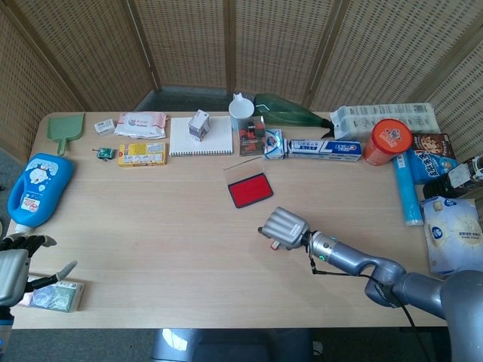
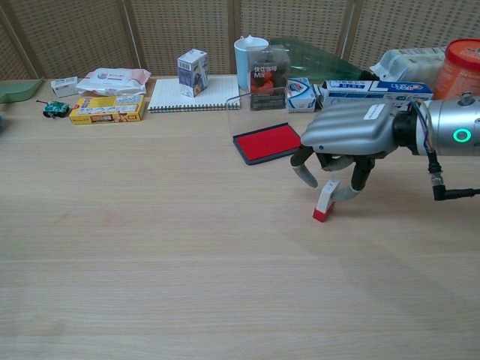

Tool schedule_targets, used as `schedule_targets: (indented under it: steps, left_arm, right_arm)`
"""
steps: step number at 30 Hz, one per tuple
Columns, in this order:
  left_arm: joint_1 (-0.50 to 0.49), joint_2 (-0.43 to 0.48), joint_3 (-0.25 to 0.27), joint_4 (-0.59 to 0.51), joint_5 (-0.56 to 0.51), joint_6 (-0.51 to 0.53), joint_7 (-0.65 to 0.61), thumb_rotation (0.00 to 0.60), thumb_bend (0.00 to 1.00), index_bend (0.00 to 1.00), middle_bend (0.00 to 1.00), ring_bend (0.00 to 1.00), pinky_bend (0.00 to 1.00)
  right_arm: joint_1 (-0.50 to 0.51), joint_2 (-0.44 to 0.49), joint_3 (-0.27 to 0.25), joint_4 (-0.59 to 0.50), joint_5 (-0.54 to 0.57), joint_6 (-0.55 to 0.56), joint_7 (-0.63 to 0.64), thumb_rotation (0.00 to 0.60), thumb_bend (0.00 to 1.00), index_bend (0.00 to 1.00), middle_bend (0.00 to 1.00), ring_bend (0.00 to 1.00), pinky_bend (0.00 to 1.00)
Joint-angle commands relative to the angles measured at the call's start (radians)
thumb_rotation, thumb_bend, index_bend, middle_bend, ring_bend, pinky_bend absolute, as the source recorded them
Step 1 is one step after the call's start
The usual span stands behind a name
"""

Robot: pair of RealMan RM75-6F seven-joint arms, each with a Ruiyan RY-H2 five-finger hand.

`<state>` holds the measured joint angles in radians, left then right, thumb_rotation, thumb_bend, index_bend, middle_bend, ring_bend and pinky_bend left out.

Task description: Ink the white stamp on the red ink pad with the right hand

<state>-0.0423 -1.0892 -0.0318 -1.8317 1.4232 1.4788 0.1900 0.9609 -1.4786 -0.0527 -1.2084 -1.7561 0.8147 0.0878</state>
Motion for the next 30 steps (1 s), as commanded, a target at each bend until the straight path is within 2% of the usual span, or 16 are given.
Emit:
schedule_targets:
  steps: [1,19,30]
  left_arm:
    - [0.000,0.000,0.000,0.002,0.000,0.001,-0.002,0.189,0.12,0.37,0.40,0.31,0.18]
    - [0.004,0.001,0.005,0.010,0.007,0.007,-0.014,0.188,0.12,0.37,0.40,0.31,0.18]
    - [0.002,-0.001,0.004,0.014,0.006,0.005,-0.016,0.191,0.12,0.37,0.40,0.31,0.18]
  right_arm:
    - [0.000,-0.003,-0.001,0.004,0.006,-0.002,-0.004,0.600,0.29,0.53,1.00,1.00,1.00]
    - [0.003,-0.007,-0.008,-0.005,0.042,-0.015,-0.018,0.600,0.39,0.54,1.00,1.00,1.00]
    - [0.004,-0.006,-0.003,-0.019,0.074,-0.030,-0.001,0.600,0.42,0.63,1.00,1.00,1.00]
